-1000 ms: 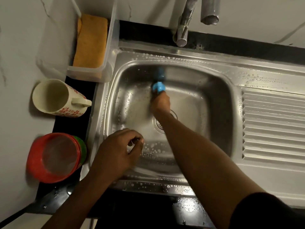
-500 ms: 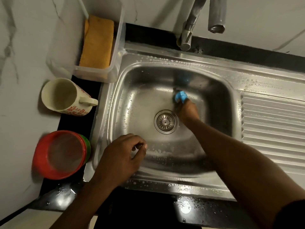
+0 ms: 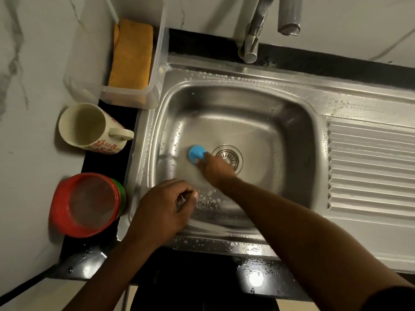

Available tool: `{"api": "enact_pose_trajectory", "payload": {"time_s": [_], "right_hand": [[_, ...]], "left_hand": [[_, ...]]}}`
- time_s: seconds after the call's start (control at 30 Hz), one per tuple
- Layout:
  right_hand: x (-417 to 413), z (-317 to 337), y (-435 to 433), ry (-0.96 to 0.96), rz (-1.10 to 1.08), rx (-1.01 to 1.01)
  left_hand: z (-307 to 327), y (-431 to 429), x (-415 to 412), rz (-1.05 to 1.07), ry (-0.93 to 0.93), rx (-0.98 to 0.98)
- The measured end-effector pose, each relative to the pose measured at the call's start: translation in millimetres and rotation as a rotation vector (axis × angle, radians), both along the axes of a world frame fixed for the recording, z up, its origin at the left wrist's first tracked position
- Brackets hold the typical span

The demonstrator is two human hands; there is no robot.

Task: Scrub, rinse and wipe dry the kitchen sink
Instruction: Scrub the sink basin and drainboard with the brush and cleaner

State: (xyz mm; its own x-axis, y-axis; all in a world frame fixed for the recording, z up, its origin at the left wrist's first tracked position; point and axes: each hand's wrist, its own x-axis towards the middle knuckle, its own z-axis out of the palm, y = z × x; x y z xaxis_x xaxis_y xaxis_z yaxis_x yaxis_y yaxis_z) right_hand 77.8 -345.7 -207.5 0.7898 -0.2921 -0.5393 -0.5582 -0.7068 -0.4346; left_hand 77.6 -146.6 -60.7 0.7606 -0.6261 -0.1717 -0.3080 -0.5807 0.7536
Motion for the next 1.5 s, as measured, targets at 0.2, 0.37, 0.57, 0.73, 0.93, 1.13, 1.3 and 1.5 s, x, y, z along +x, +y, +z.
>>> {"api": "enact_pose_trajectory", "payload": {"time_s": [0.2, 0.37, 0.57, 0.73, 0.93, 1.13, 1.3, 1.5], "right_hand": [[28.9, -0.7, -78.0, 0.009, -0.319, -0.101], [24.7, -2.7, 2.6, -0.017, -0.116, 0.056], [-37.8, 15.8, 23.6, 0.150, 0.395, 0.053], [25.9, 11.9, -19.7, 0.011, 0.081, -0.048], [53.5, 5.6, 18.0, -0.021, -0.015, 0.081], [-36.8, 12.7, 16.9, 0.129, 0.431, 0.022], [19.1, 6.4, -36.3, 0.023, 0.049, -0.071], [-0.5, -1.9, -26.5, 0.031, 0.079, 0.010]], "left_hand": [[2.5, 8.8, 3.3, 0.009, 0.012, 0.007], [5.4, 12.9, 1.3, 0.007, 0.008, 0.001], [8.3, 14.4, -4.2, 0.019, -0.014, -0.009], [3.6, 20.3, -8.0, 0.020, 0.016, -0.018], [-1.2, 31.6, -11.4, 0.042, 0.047, -0.014], [5.6, 27.4, -9.2, 0.031, 0.005, -0.018], [5.5, 27.0, -0.5, 0.026, 0.022, -0.025], [4.7, 26.9, 1.4, 0.035, 0.011, -0.017]]}}
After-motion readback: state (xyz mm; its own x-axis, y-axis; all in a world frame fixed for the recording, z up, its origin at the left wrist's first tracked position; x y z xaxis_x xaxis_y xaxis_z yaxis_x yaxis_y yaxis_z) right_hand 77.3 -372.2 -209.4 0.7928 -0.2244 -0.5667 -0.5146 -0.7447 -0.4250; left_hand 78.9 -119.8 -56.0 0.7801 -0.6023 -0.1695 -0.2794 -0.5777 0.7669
